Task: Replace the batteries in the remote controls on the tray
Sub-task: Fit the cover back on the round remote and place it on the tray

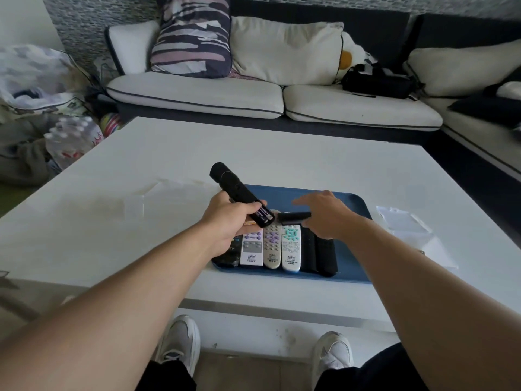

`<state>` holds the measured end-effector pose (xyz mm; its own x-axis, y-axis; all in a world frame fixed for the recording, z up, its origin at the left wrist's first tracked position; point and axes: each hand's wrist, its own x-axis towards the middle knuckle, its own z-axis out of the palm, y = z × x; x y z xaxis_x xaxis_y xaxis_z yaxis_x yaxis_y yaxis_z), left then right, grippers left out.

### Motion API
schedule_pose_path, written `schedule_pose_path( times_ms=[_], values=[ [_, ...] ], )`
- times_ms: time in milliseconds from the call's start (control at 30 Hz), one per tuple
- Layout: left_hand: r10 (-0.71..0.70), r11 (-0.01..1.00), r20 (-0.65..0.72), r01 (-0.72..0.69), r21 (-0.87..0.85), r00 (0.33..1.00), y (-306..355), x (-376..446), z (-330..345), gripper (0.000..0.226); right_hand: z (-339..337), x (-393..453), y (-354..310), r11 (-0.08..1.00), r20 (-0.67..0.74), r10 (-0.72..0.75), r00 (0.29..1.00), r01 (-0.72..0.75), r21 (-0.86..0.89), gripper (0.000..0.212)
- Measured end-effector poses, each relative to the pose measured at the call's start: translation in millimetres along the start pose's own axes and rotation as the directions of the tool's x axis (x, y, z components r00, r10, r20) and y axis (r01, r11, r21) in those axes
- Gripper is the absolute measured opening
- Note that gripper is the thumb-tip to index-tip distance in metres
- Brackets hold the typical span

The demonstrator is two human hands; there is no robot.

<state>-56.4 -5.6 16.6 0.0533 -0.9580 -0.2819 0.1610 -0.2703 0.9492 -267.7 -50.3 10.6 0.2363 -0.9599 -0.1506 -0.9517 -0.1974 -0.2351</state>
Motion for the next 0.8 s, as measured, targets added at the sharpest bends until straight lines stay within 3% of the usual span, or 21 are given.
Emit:
schedule_pose_path(
  times_ms=[167, 467, 800],
  values=[
    [0.006, 0.999, -0.004, -0.006, -0.037, 1.000, -1, 3, -5, 0.021, 8, 13, 1, 0.989, 0.088, -0.023, 0.996, 0.036, -0.144, 0.015],
    [-0.035, 0.992, 0.045, 0.040, -0.121, 0.998, 4, 3, -11, 0.016, 15, 20, 17, 0.999, 0.035, 0.040, 0.999, -0.040, -0.005, 0.042],
    [-0.062, 0.984, 0.046, 0.069, -0.167, 0.997, 6, 0, -8, 0.032, 28, 25, 26, 0.996, -0.011, 0.062, 0.998, -0.061, 0.067, 0.041]
  ],
)
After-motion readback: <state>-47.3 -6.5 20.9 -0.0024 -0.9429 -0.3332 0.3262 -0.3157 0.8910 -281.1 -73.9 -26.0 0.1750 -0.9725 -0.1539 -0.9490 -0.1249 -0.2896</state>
